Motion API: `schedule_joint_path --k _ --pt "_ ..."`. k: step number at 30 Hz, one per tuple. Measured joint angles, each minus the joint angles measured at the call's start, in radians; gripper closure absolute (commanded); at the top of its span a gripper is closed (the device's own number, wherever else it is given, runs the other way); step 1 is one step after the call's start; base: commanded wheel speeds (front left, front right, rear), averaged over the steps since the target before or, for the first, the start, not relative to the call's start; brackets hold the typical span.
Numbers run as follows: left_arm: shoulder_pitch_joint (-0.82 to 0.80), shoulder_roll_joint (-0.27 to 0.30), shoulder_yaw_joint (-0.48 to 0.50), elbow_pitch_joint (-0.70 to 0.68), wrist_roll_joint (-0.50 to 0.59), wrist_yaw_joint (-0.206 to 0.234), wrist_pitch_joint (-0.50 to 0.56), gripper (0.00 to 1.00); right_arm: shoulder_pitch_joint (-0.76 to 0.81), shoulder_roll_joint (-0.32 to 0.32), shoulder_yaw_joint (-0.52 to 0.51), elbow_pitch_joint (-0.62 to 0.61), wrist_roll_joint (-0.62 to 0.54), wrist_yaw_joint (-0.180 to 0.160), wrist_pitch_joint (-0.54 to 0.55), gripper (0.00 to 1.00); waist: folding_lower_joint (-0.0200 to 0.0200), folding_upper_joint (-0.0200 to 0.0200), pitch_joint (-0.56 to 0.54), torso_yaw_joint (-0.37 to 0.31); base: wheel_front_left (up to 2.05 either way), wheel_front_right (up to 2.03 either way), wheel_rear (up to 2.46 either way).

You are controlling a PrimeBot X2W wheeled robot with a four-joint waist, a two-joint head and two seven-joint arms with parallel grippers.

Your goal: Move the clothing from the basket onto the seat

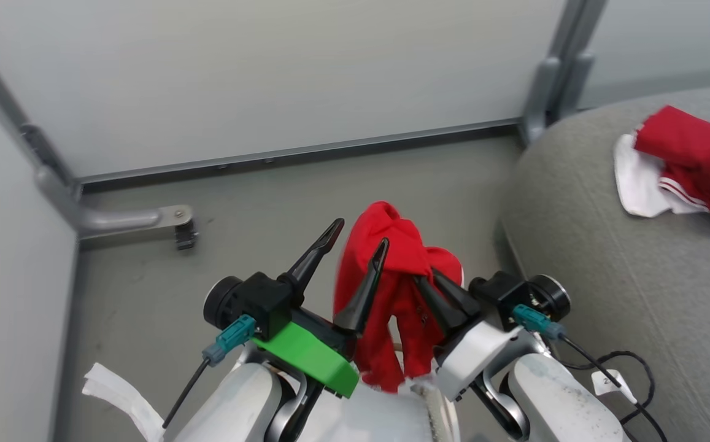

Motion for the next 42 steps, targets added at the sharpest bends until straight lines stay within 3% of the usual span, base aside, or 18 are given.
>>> schedule_joint_path --k 14,20,25,31,36,42 --pt "0.035 0.006 -0.005 0.015 0.004 0.0 0.0 0.0 0.06 -0.055 -0.102 -0.058 -0.024 0.0 0.0 1.0 0.0 0.0 0.033 -0.3 0.0 0.0 0.0" --pt "0.041 0.018 -0.021 0.03 0.004 0.0 0.0 0.0 -0.006 -0.09 -0.151 -0.104 -0.005 0.0 0.0 1.0 0.0 0.0 0.059 -0.384 0.0 0.0 0.0" --pt "0.031 0.045 -0.03 0.032 0.006 0.0 0.0 0.0 -0.225 -0.174 -0.244 -0.127 0.005 0.0 0.0 1.0 0.0 0.0 0.114 -0.405 0.0 0.0 0.0" --pt "-0.009 0.09 -0.05 0.034 0.01 0.0 0.0 0.0 -0.482 -0.292 -0.364 -0.058 -0.01 0.0 0.0 1.0 0.0001 0.0001 0.19 -0.386 0.0 0.0 0.0" --pt "-0.052 0.119 -0.058 0.036 0.009 0.0 0.0 0.0 -0.638 -0.359 -0.467 0.049 -0.065 0.0 0.0 1.0 0.0001 0.0 0.269 -0.356 0.0 0.0 0.0" --pt "-0.104 0.135 -0.098 0.029 0.01 0.0 0.0 0.0 -0.699 -0.404 -0.609 0.225 -0.18 0.0 0.0 1.0 0.0001 0.0001 0.36 -0.303 0.0 0.0 0.0"
